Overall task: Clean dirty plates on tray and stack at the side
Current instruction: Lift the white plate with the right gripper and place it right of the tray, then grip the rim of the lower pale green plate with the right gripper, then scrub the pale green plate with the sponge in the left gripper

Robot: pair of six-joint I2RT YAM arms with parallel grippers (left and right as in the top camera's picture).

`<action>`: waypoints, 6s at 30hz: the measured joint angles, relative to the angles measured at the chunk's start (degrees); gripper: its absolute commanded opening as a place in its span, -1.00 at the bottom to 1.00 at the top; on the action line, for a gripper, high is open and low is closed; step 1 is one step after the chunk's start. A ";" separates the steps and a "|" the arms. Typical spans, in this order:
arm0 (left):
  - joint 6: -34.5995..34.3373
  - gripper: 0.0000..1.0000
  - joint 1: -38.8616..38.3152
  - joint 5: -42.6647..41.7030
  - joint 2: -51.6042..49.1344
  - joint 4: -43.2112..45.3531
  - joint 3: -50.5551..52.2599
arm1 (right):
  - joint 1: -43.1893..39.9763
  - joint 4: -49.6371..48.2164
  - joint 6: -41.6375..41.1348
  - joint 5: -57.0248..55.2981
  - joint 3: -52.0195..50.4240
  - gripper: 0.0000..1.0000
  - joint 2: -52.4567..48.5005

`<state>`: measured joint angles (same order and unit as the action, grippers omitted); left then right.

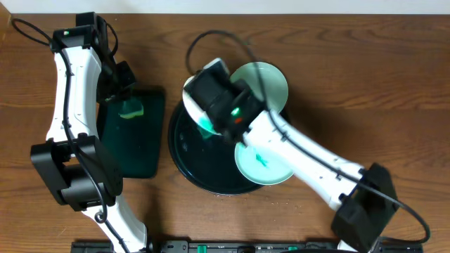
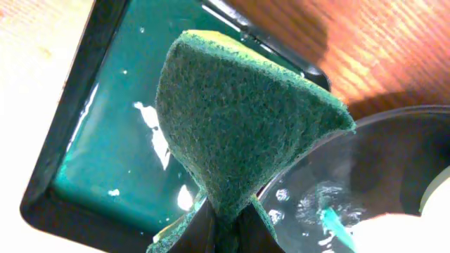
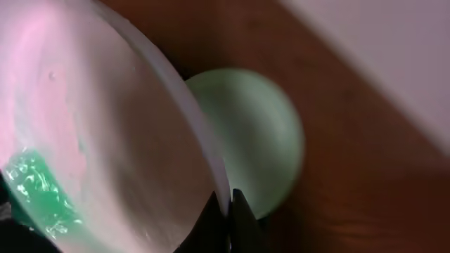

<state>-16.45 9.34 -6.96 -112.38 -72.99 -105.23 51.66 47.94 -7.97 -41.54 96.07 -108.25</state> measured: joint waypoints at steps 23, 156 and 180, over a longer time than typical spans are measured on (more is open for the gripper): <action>0.00 -0.86 0.00 -0.22 0.00 1.29 0.00 | 2.56 2.38 0.85 -4.48 0.00 -0.98 0.00; -9.49 -0.86 -29.03 -10.16 5.38 28.92 37.33 | -17.73 -12.74 -26.32 59.80 -22.88 -0.98 -6.62; -5.66 -0.85 -28.68 -11.74 5.57 33.33 38.58 | -17.75 -13.00 -26.32 60.06 -22.88 -0.98 -6.69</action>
<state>-22.11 -19.33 -18.70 -106.80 -39.66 -66.65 33.91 34.94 -34.28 18.52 73.19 -114.93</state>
